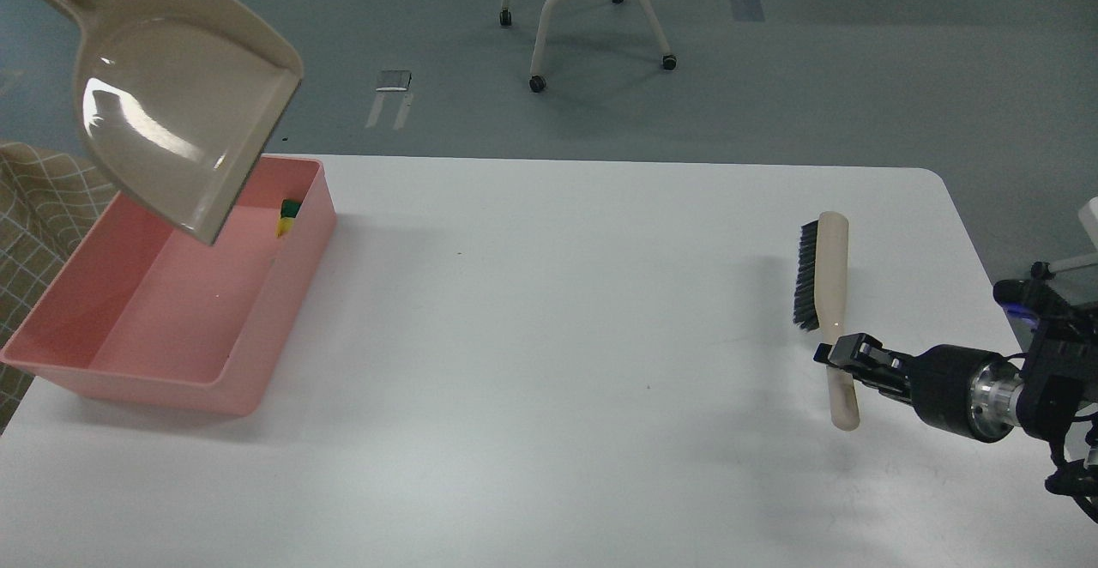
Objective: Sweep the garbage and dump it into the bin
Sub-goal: 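Lower the dustpan back onto the table with the left gripper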
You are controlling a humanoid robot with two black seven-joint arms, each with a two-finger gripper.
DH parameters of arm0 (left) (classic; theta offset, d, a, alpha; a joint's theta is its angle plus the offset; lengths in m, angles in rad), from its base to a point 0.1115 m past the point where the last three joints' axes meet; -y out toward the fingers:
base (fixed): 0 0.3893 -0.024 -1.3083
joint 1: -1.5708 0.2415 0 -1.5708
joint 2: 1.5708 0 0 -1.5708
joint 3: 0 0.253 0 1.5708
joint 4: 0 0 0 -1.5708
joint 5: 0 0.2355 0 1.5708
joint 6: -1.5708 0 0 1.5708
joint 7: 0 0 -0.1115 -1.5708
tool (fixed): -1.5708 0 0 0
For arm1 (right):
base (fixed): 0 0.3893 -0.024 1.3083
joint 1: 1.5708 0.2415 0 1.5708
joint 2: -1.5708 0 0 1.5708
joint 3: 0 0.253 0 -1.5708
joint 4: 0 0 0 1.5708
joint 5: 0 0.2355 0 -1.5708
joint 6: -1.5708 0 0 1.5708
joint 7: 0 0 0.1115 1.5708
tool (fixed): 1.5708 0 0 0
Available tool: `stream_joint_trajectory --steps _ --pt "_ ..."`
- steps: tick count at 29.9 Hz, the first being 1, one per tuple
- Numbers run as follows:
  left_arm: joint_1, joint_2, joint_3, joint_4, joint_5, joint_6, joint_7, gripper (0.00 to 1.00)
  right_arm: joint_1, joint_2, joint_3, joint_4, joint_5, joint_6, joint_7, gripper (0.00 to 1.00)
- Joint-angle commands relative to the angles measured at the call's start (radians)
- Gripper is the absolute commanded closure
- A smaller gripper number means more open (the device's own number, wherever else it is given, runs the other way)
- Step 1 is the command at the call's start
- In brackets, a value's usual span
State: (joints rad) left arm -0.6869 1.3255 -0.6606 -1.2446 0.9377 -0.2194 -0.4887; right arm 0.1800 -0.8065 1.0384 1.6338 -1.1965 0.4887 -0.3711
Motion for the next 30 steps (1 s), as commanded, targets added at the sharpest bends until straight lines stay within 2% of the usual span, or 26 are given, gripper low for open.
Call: stream_joint_trajectory --steps 1,3,7,12,23,27,30 --pt "0.029 -0.121 0.048 0.001 -0.152 0.017 0.000 0.98 0.003 -0.074 0.002 0.005 0.000 0.000 0.000 1.00" --pt "0.047 -0.169 0.071 0.001 -0.162 0.046 0.000 0.97 -0.001 -0.103 0.000 0.003 -0.001 0.000 0.000 1.00" --pt "0.159 -0.323 0.113 0.004 -0.162 0.204 0.000 0.96 -0.002 -0.180 -0.008 0.006 0.000 0.000 0.006 1.00" --pt "0.245 -0.437 0.113 0.004 -0.162 0.264 0.000 0.96 0.006 -0.215 -0.014 0.014 0.000 0.000 0.015 1.00" --pt "0.328 -0.529 0.113 -0.096 -0.235 0.393 0.000 0.96 0.015 -0.166 -0.014 0.034 -0.038 0.000 0.015 1.00" --pt "0.334 -0.624 0.113 -0.093 -0.237 0.449 0.032 0.96 0.015 -0.162 -0.014 0.037 -0.040 0.000 0.015 1.00" --pt "0.333 -0.695 0.113 -0.085 -0.235 0.483 0.036 0.96 0.013 -0.158 -0.014 0.043 -0.040 0.000 0.015 1.00"
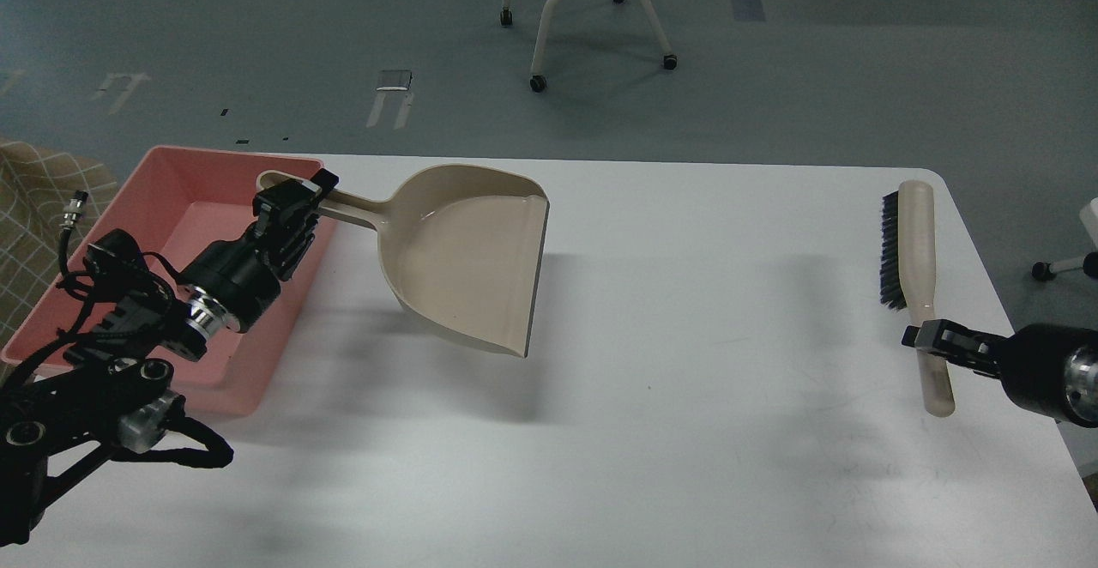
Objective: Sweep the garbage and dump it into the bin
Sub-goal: 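Lower the dustpan back onto the table with the left gripper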
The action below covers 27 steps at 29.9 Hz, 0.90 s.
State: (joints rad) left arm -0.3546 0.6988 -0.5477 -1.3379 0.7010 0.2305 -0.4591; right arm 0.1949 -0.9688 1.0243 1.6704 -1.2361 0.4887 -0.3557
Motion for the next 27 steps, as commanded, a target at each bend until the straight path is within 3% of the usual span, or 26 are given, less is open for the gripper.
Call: stream_joint_trajectory --steps 1,7,14,21,23,26,27 --pt "0.000 -0.087 0.000 0.009 0.002 0.039 0.008 0.96 -0.002 0.005 0.000 0.011 0.000 0.000 0.000 1.00" --pt "0.000 -0.217 0.032 0.023 0.008 0.098 0.008 0.96 -0.003 0.008 -0.012 0.022 0.000 0.000 0.000 1.00" --pt "0.011 -0.367 0.071 0.221 0.012 0.115 -0.004 0.96 0.000 0.021 -0.027 0.042 0.000 0.000 -0.002 1.00" --pt "0.019 -0.400 0.071 0.233 0.015 0.150 -0.003 0.96 -0.012 -0.005 -0.044 0.035 -0.026 0.000 -0.002 1.00" --pt "0.017 -0.401 0.069 0.233 0.015 0.165 -0.003 0.91 -0.015 -0.005 -0.056 0.035 -0.034 0.000 -0.002 1.00" --pt "0.016 -0.401 0.068 0.229 0.017 0.179 -0.006 0.77 -0.015 -0.001 -0.075 0.035 -0.036 0.000 -0.002 0.96" --pt "0.016 -0.397 0.066 0.226 0.018 0.179 -0.006 0.62 -0.015 -0.001 -0.076 0.034 -0.036 0.000 -0.002 0.89"
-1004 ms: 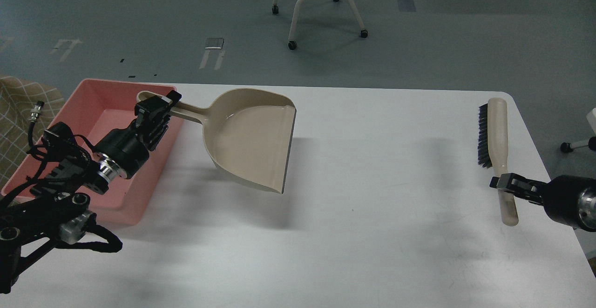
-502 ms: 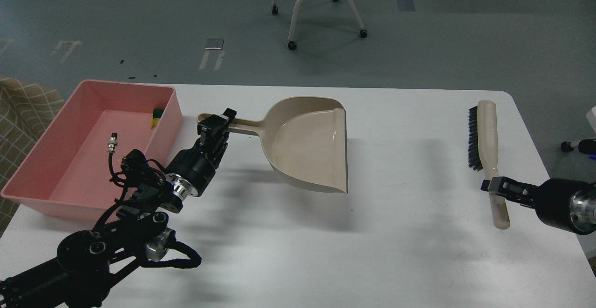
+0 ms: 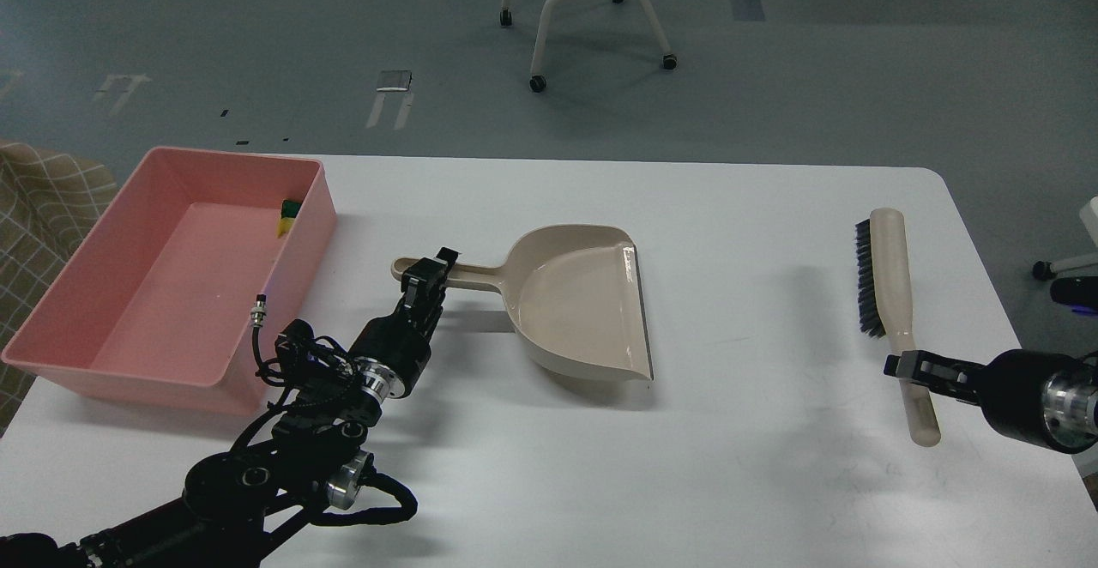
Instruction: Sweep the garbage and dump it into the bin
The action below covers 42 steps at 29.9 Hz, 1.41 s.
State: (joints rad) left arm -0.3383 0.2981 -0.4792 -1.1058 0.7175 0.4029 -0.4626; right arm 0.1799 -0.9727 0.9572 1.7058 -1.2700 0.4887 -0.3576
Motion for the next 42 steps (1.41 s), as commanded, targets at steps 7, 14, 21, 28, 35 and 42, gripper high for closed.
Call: stream_joint_trajectory --steps 7,14,21,28,35,42 --pt "0.001 0.024 -0.001 -0.017 0.046 0.008 -0.020 0.43 -0.003 0.008 -0.014 -0.014 -0.002 0.000 0.000 0.66" --pt "0.001 0.059 -0.004 -0.060 0.060 0.008 -0.025 0.41 -0.004 0.008 -0.017 -0.014 0.000 0.000 0.000 0.40" --pt "0.001 0.196 -0.018 -0.117 0.056 0.007 -0.022 0.38 0.003 0.016 0.018 0.002 0.004 0.000 0.000 0.30" --pt "-0.004 0.351 -0.050 -0.230 0.043 0.007 -0.016 0.36 0.001 0.020 0.112 0.002 0.011 0.000 0.003 0.28" --pt "-0.011 0.438 -0.062 -0.295 0.040 0.002 -0.014 0.35 0.003 0.043 0.230 -0.002 0.078 0.000 0.003 0.23" --pt "-0.013 0.532 -0.137 -0.397 0.017 -0.006 -0.014 0.31 0.000 0.089 0.402 -0.011 0.159 0.000 0.002 0.11"
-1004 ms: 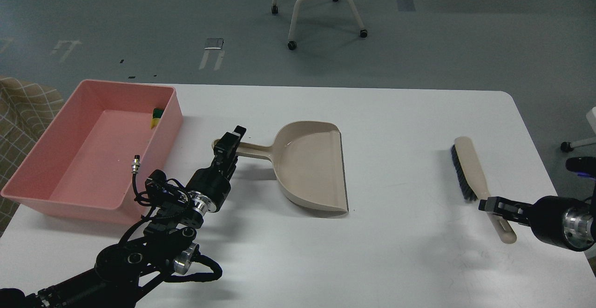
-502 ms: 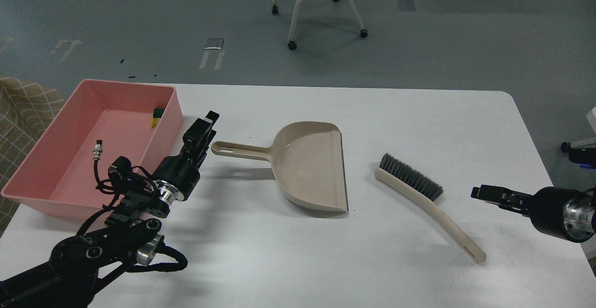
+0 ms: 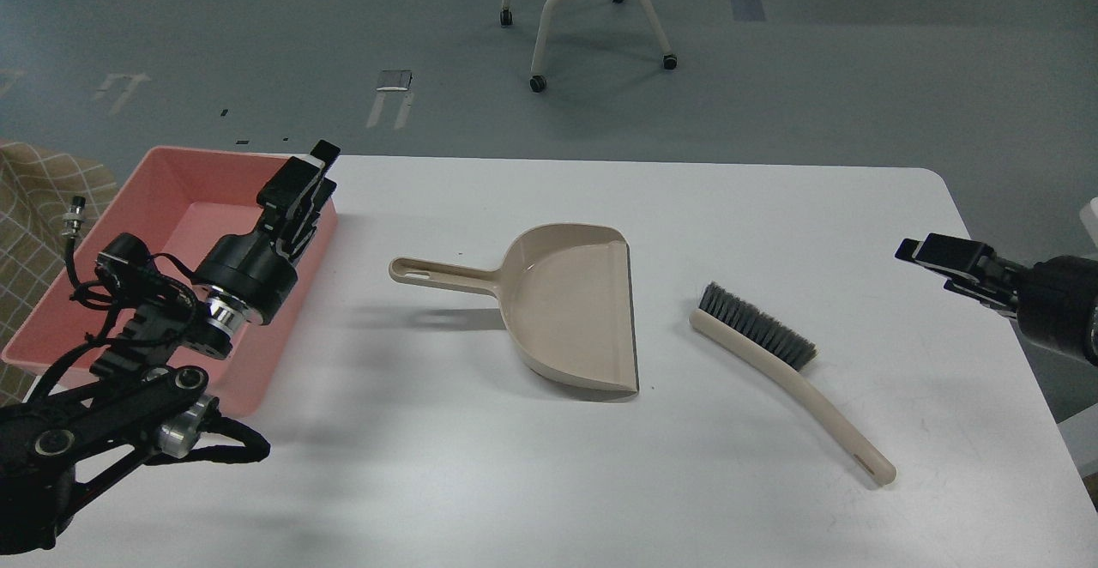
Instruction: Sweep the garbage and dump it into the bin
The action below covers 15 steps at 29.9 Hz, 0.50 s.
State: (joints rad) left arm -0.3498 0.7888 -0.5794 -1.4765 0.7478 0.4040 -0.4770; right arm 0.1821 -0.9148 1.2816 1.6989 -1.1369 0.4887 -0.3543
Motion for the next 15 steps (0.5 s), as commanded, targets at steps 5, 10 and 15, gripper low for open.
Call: stream_joint_trajectory --steps 5,10,15 --pt "-0.026 0.104 -0.105 -0.010 -0.018 -0.062 -0.012 0.26 0.000 0.184 0.289 -0.008 0.031 0.000 -0.002 0.00" --pt "-0.021 0.084 -0.200 0.005 -0.019 -0.091 -0.012 0.21 0.020 0.408 0.441 -0.060 0.031 0.000 -0.002 0.00" --pt "-0.028 0.038 -0.240 0.037 -0.025 -0.097 -0.012 0.21 0.100 0.521 0.467 -0.097 0.031 0.000 -0.002 0.00"
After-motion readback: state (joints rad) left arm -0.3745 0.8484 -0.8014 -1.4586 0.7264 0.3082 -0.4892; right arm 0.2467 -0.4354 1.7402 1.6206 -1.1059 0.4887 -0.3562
